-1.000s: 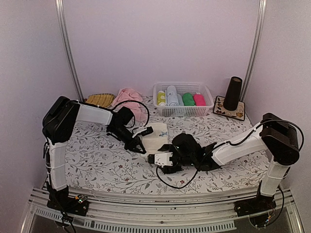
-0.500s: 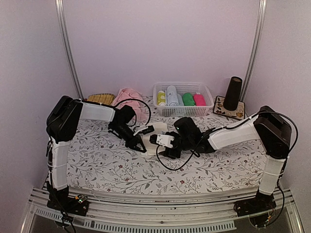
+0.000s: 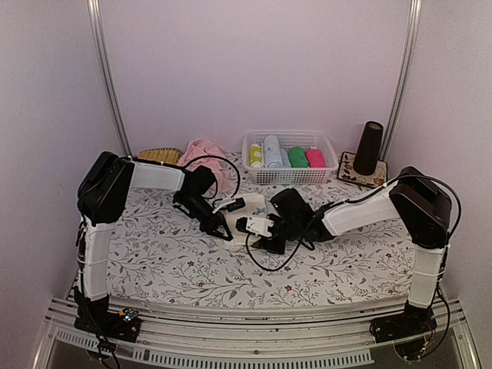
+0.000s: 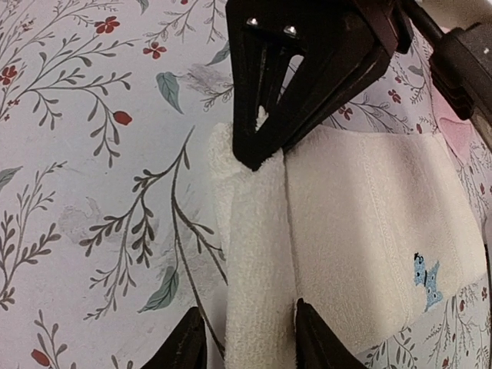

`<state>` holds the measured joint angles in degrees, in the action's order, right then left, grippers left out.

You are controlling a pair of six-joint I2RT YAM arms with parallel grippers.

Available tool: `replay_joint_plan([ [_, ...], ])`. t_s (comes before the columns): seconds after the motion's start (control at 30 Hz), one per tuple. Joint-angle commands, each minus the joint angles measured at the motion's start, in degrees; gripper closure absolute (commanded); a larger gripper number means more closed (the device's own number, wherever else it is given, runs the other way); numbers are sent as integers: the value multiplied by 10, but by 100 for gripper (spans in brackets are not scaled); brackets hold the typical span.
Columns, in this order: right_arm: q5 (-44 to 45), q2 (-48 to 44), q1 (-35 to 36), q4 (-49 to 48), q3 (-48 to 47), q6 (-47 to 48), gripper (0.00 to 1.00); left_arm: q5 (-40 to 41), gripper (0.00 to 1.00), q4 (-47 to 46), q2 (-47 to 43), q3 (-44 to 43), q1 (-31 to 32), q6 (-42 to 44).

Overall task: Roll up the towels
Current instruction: Roll the towel at the center of the board.

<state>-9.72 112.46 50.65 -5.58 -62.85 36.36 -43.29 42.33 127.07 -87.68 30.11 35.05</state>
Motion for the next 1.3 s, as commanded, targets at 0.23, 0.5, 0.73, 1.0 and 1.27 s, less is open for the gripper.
replay_joint_plan([
  [0.23,-20,9,-29,14,-21,-52,91,22,93,10,9,-5,-8,16],
  [0.5,-113,23,-54,85,-69,-115,97,53,61,-27,-27,20,-12,1],
  [0.73,-187,36,-81,129,-108,-161,97,87,32,-99,-88,66,-23,-34],
  [1.0,-232,79,-93,168,-138,-198,98,130,17,-176,-150,131,-23,-39],
  [1.27,-258,108,-117,182,-153,-269,98,222,23,-329,-258,261,15,9],
])
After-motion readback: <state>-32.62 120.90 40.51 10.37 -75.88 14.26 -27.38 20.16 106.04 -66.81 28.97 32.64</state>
